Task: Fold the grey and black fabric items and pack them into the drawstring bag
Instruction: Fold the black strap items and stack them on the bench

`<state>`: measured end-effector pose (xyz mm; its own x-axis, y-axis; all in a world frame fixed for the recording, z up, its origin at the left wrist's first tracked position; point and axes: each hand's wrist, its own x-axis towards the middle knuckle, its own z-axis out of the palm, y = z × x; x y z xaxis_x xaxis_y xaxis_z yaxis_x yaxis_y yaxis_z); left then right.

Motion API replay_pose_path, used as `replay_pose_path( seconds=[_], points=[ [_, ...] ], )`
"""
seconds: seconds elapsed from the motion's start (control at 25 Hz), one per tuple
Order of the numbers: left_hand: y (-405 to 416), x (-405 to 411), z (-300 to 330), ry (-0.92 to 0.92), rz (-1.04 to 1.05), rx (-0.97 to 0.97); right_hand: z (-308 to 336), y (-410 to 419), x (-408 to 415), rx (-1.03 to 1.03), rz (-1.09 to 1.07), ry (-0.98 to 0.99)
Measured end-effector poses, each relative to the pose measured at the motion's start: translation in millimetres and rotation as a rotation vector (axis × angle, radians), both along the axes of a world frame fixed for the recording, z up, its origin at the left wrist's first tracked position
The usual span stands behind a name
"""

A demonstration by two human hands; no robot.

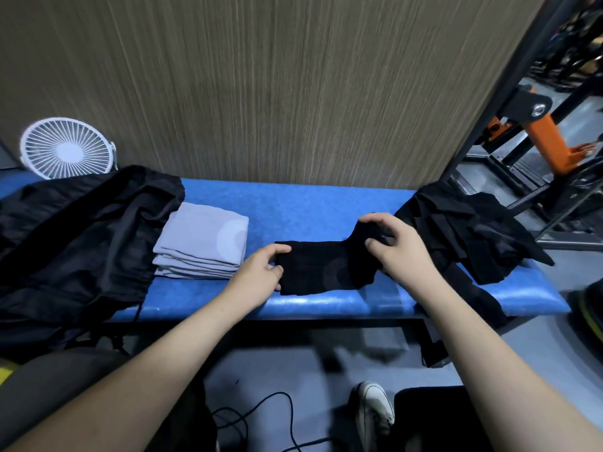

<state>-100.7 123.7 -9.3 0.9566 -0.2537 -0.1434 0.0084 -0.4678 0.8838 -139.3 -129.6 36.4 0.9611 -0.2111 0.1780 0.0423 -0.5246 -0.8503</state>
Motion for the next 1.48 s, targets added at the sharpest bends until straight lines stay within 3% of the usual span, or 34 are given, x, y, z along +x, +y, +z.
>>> replay_pose_path(
  seconds=[0.56,0.76,0.96,1.04,1.12,1.2,1.48],
  points=[
    [3.2,3.1,-4.0,0.013,-0.007,-0.239,-21.8,82.9,19.0,-0.252,0.266,0.049],
    [4.8,4.4,-3.5,0.026,-0.013,-0.304,-26.9,84.8,18.2,-0.067,0.333,0.208],
    [4.6,1.9,-2.9,-0.039,-0.043,-0.21,-16.0,69.4,17.1,0.202,0.339,0.25],
    [4.9,2.3,-4.3,-0.064,-0.04,-0.11,-16.1,54.6,18.7,0.057,0.298,0.163],
    [4.9,1.7,-2.5,-0.127,-0.053,0.016,-22.3,35.4,22.0,-0.277,0.257,0.102],
    [3.6,-0.9,3.6,-0.22,-0.053,0.108,-29.4,20.1,22.9,-0.479,0.304,0.126],
    [-1.8,-2.2,4.5,-0.36,-0.075,0.277,-33.0,14.2,19.0,-0.65,0.34,0.241]
  ],
)
